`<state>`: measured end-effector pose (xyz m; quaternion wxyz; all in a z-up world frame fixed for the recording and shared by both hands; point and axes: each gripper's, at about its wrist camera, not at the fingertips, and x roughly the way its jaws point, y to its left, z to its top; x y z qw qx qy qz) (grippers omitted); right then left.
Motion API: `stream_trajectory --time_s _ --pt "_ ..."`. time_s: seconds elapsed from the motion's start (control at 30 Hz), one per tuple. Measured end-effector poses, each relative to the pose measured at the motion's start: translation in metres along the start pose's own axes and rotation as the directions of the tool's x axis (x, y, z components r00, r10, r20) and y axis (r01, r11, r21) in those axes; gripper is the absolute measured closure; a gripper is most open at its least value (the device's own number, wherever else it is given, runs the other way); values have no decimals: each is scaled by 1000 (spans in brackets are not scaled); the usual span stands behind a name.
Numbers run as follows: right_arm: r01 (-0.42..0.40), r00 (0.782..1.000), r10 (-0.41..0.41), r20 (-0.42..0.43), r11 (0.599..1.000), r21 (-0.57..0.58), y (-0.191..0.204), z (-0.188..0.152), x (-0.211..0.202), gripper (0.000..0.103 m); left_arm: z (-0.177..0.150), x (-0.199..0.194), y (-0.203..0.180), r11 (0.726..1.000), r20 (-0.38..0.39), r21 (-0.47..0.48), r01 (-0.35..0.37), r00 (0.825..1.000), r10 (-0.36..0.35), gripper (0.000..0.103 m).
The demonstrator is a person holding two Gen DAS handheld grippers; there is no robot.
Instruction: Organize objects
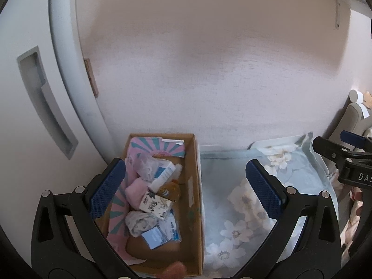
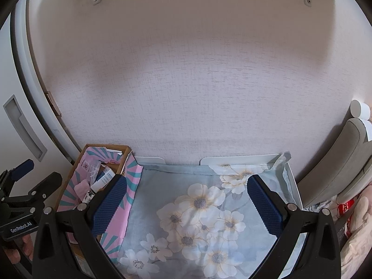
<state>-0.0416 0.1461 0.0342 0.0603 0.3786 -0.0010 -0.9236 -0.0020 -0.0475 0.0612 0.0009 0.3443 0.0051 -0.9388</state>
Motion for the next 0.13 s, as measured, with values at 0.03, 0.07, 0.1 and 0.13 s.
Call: stream_trajectory --time_s 0.03,0.07,0.1,0.13 --pt "0 1000 0 -1 1000 0 0 0 0 0 -1 -1 0 1000 11 -2 2 1000 -2 0" --pt "1 1000 -1 -2 1000 1 0 0 1 0 -1 -1 0 1000 16 -5 7 1000 -7 0" --pt "1 1000 -1 -3 1000 0 0 0 2 0 -1 -1 0 1000 17 -7 11 1000 -11 0" --pt "1 1000 -1 -5 1000 -1 0 1 3 0 0 0 0 1000 13 -9 17 1000 -17 0"
